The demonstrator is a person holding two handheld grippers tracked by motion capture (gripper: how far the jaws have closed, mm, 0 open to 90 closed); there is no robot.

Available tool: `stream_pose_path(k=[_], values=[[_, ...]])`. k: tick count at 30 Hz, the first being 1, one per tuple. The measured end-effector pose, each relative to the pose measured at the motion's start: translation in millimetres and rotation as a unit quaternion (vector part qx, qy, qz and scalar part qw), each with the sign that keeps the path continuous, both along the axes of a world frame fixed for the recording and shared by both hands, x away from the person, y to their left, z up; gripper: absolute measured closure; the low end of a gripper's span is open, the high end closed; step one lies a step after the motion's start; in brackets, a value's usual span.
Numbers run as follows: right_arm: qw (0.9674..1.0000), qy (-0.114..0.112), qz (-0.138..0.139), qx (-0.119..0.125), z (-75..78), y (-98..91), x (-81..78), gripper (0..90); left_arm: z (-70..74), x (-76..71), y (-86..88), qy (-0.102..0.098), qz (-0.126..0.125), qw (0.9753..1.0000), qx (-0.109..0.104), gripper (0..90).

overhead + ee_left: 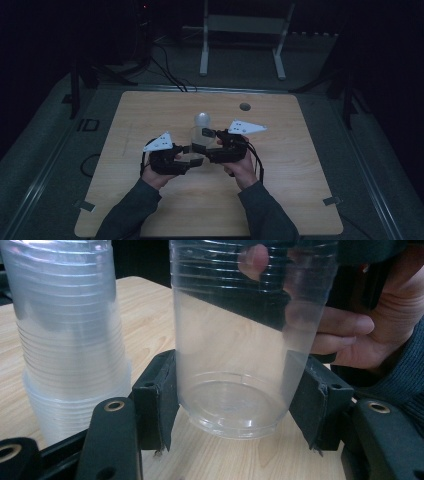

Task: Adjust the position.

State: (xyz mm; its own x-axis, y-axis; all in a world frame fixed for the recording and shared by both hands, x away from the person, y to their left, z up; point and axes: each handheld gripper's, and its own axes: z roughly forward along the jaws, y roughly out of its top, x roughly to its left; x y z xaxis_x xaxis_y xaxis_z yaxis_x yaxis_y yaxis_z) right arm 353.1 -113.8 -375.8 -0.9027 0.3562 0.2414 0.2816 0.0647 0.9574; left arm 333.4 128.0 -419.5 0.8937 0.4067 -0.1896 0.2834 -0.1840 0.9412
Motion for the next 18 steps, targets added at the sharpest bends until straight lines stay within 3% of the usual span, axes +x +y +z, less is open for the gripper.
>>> stream_pose_path(k=[7, 14, 18], values=[[0.9999, -0.006, 0.002, -0.009, -0.1, 0.8, -1.4, 28.4, -1.5, 0.4, -0.1, 0.002, -0.005, 1.0, 0.004, 40.4], [0.9994, -0.021, -0.006, -0.028, 0.1, 1.7, -4.6, 28.7, -0.6, -2.2, -4.7, 0.0, -0.001, 0.9995, 0.03, 28.8], [0.9989, -0.03, -0.013, -0.034, 1.2, 1.0, -6.1, 28.9, 0.3, -2.0, -3.1, -0.003, 0.006, 0.9994, 0.033, 28.0]])
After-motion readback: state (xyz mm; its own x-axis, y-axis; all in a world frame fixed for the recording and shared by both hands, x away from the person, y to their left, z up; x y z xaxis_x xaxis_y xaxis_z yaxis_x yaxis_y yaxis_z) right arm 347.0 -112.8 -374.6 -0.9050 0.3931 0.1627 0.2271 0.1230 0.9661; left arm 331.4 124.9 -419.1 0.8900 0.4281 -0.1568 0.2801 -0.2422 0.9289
